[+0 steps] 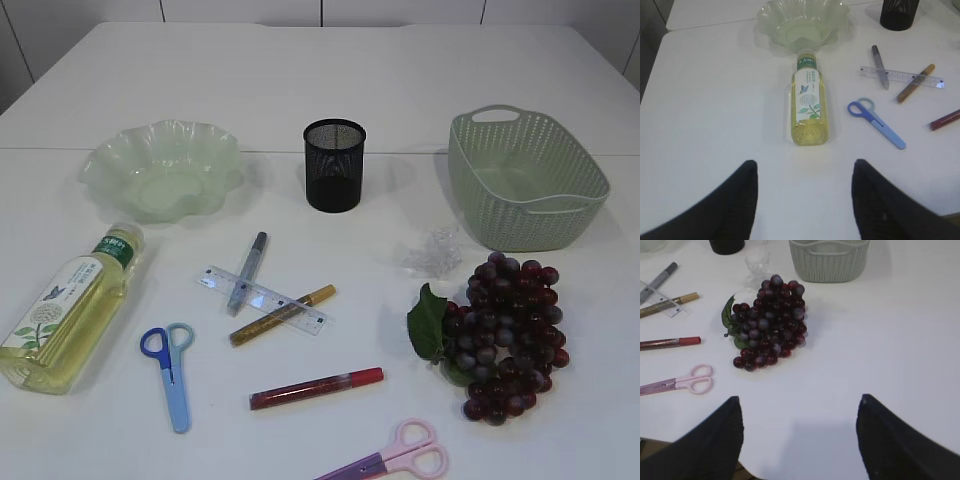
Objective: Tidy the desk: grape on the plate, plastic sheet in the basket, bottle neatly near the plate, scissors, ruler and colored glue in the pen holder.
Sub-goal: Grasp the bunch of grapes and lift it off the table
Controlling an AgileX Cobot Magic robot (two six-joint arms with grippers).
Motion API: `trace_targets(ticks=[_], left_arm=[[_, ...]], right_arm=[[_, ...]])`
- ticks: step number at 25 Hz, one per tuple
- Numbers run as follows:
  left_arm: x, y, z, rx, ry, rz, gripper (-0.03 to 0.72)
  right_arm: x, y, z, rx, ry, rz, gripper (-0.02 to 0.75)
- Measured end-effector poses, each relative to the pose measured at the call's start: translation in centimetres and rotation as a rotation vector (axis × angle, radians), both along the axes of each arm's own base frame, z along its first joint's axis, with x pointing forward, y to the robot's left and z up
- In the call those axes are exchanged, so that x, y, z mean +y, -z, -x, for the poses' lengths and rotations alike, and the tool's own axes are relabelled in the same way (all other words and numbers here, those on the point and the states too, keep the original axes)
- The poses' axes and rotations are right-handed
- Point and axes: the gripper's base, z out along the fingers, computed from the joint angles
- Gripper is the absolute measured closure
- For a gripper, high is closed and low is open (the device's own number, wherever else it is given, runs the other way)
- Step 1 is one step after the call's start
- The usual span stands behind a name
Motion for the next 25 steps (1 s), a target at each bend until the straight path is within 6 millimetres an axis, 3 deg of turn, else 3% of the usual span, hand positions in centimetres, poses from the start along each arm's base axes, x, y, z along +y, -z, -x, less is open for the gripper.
trace_targets(ticks=[4,15,20,25], left_arm=[[-0.2,-1.6,-0.7,0.012,0.004,0.005,0.253],[-1.7,-5.5,-6.4,0.198,0.042,0.051,0.253],[-2.1,-6.1,-8.9,0.262,0.041,0.049,0.253],[-2.2,-6.2,-9.3,0.271,0.041,0.049,0.253]], right_arm=[[-0.1,-1.2,-1.9,0.132,0.013,-0.024,0.190],[-0.3,-3.2,-9.5,0.446,0.035,-0.060,0.190],[-0.4,-4.0,-12.2,0.506,0.036,-0.068,0.190],[-0.4,-4.0,-13.2,0.528,0.037,-0.074,0.190]])
